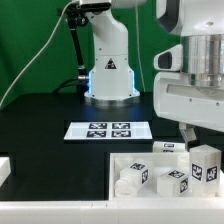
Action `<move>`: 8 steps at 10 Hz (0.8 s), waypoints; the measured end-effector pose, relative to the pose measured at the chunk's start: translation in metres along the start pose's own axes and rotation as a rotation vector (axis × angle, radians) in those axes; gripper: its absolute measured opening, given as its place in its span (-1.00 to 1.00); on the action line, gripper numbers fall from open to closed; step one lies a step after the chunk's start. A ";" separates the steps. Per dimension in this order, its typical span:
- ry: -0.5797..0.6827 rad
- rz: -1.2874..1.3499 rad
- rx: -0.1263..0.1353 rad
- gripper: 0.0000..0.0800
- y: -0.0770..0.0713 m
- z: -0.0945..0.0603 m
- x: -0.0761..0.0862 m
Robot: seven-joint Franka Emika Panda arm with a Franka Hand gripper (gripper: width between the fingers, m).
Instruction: Assemble one leg
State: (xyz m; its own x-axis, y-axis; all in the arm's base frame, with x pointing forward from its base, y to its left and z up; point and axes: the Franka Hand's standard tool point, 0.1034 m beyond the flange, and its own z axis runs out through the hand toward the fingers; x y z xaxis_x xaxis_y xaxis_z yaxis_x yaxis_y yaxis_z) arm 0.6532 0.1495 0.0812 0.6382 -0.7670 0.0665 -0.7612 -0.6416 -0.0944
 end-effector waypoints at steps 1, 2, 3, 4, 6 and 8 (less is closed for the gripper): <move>0.004 -0.082 -0.003 0.58 0.000 0.000 0.000; 0.011 -0.222 -0.010 0.61 0.001 0.000 0.001; 0.017 -0.341 -0.017 0.61 0.001 0.000 0.001; 0.016 -0.456 -0.018 0.62 0.001 0.000 0.002; 0.014 -0.691 -0.020 0.62 0.002 0.000 0.002; 0.015 -0.869 -0.025 0.62 0.002 0.000 0.004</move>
Offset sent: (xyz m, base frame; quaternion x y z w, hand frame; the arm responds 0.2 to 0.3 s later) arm -0.0027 -0.0005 0.0016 -0.0096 -0.0102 -0.2338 0.9722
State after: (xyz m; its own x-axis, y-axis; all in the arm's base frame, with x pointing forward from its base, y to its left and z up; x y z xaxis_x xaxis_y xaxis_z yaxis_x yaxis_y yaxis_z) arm 0.6537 0.1451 0.0808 0.9930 -0.0054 0.1176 -0.0076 -0.9998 0.0180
